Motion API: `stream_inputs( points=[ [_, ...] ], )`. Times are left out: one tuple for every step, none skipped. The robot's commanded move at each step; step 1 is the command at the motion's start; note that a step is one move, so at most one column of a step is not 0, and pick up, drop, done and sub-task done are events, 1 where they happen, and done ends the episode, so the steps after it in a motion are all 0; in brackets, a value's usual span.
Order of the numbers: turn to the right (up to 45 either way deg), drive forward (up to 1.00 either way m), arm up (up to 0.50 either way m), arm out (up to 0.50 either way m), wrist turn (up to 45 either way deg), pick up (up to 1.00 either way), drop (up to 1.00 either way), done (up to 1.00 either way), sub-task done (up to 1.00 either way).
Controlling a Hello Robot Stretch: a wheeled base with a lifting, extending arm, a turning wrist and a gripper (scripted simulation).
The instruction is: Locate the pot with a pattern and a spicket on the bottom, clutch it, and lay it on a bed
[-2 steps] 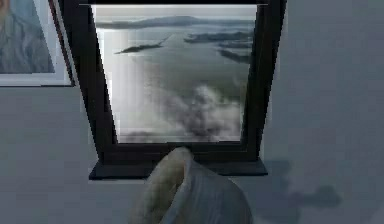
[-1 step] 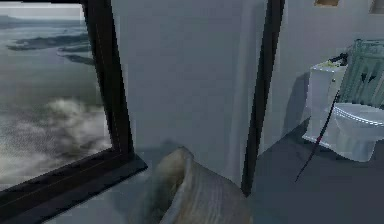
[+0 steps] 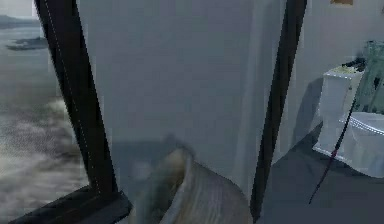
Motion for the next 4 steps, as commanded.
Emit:
stream_inputs(
  points=[
    [45.0,0.00,0.00,0.00,0.0,0.00,0.00,0.00,0.00],
    [0.0,0.40,0.00,0.00,0.0,0.00,0.00,0.00,0.00],
    [9.0,0.00,0.00,0.00,0.0,0.00,0.00,0.00,0.00],
    [0.0,1.00,0.00,0.00,0.0,0.00,0.00,0.00,0.00]
  ],
)
